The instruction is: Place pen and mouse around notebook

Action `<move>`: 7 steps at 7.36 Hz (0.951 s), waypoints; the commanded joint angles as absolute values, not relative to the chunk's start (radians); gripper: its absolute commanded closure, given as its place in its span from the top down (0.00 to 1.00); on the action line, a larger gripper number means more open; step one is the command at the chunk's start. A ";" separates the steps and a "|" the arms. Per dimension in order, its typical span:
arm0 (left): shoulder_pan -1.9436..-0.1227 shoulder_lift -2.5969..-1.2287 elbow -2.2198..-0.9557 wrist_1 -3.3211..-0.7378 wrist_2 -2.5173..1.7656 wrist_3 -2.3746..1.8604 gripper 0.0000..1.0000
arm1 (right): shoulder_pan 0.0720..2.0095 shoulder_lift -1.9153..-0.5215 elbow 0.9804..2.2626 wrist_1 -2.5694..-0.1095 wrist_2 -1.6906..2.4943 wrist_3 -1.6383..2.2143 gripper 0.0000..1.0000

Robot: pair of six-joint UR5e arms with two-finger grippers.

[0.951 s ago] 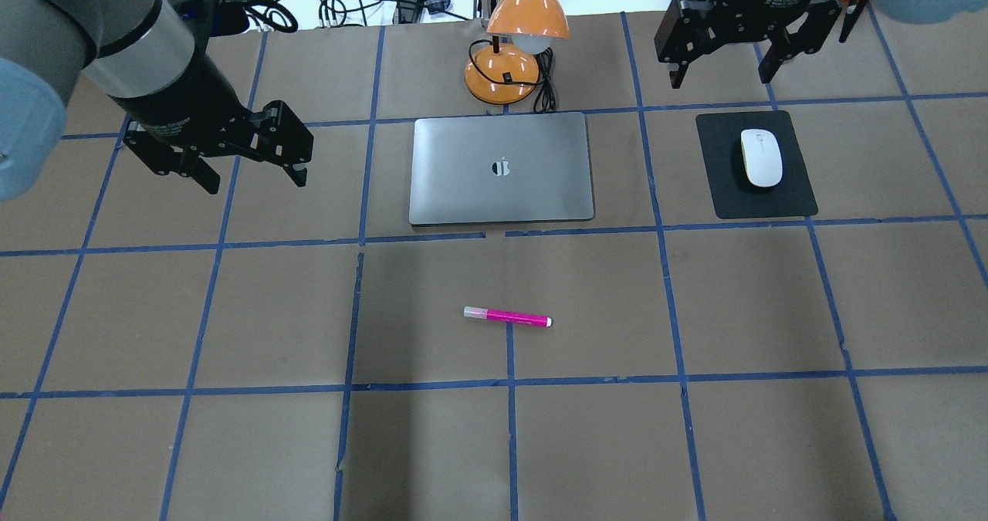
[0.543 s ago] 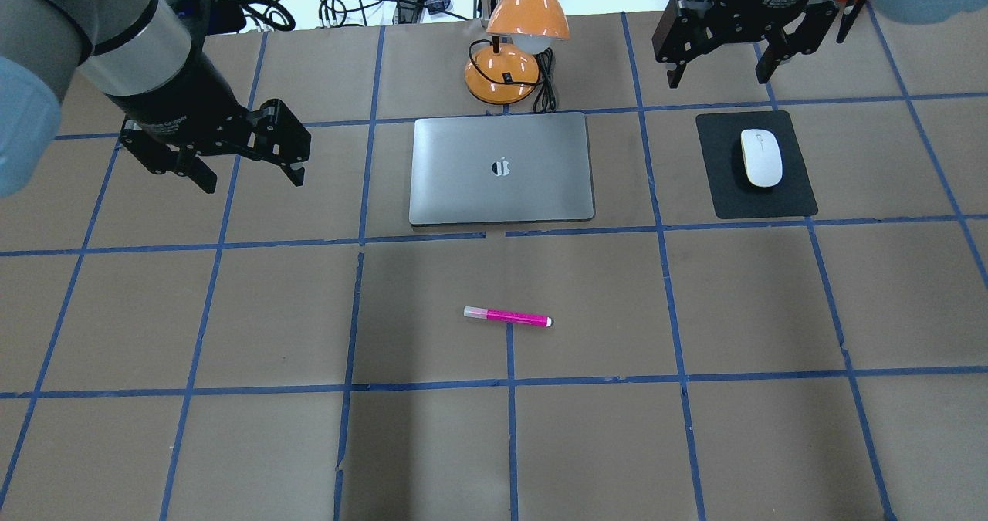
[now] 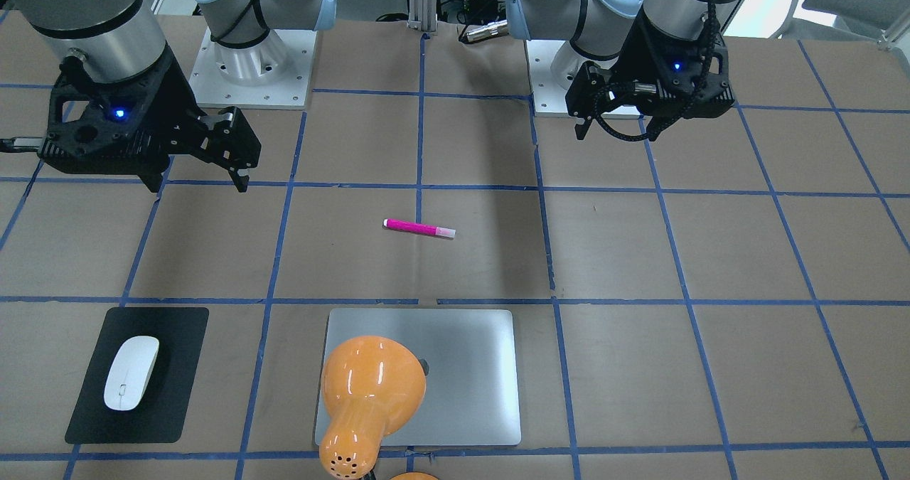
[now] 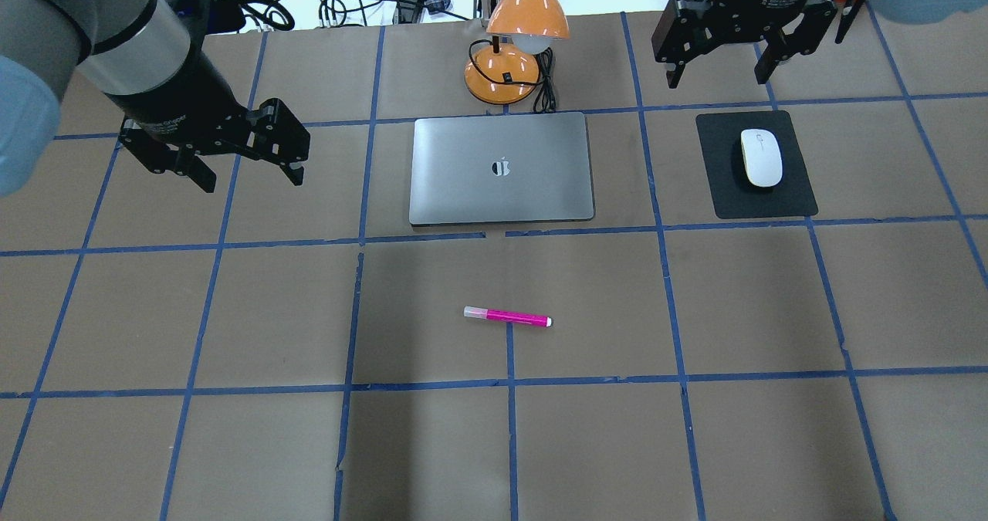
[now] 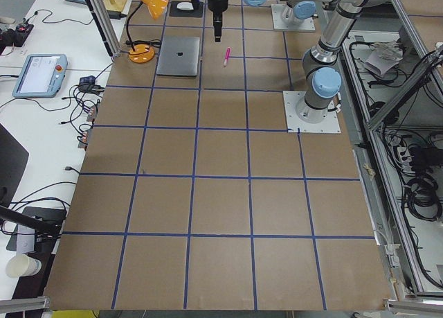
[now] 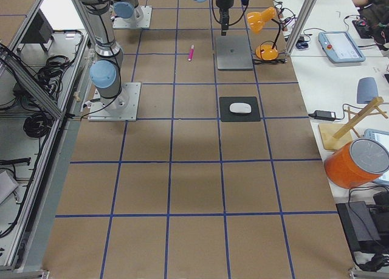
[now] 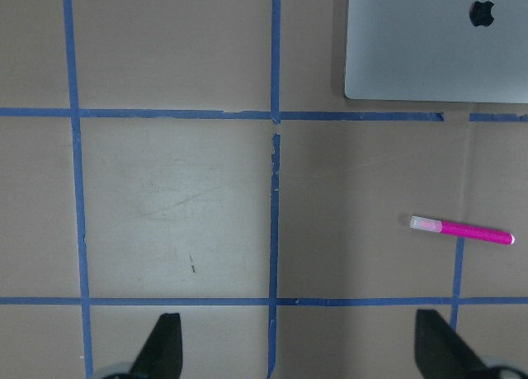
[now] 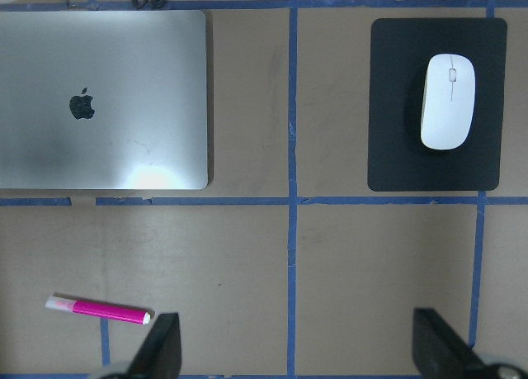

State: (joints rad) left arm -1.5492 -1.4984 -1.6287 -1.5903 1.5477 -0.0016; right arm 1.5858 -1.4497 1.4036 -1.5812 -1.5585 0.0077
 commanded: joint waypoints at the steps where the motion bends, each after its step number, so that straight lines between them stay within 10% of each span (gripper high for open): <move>1: -1.549 -1.497 -1.626 -1.597 1.546 -0.003 1.00 | 1.585 -1.450 1.404 -1.580 -1.559 0.008 1.00; 7: -1.548 -1.554 -1.558 -1.626 1.548 -0.050 1.00 | 1.586 -1.450 1.404 -1.582 -1.559 0.008 1.00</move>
State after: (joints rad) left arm -1.5477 -1.5208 -1.6038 -1.6154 1.5508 -0.0191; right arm 1.5860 -1.4496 1.4036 -1.5815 -1.5585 0.0077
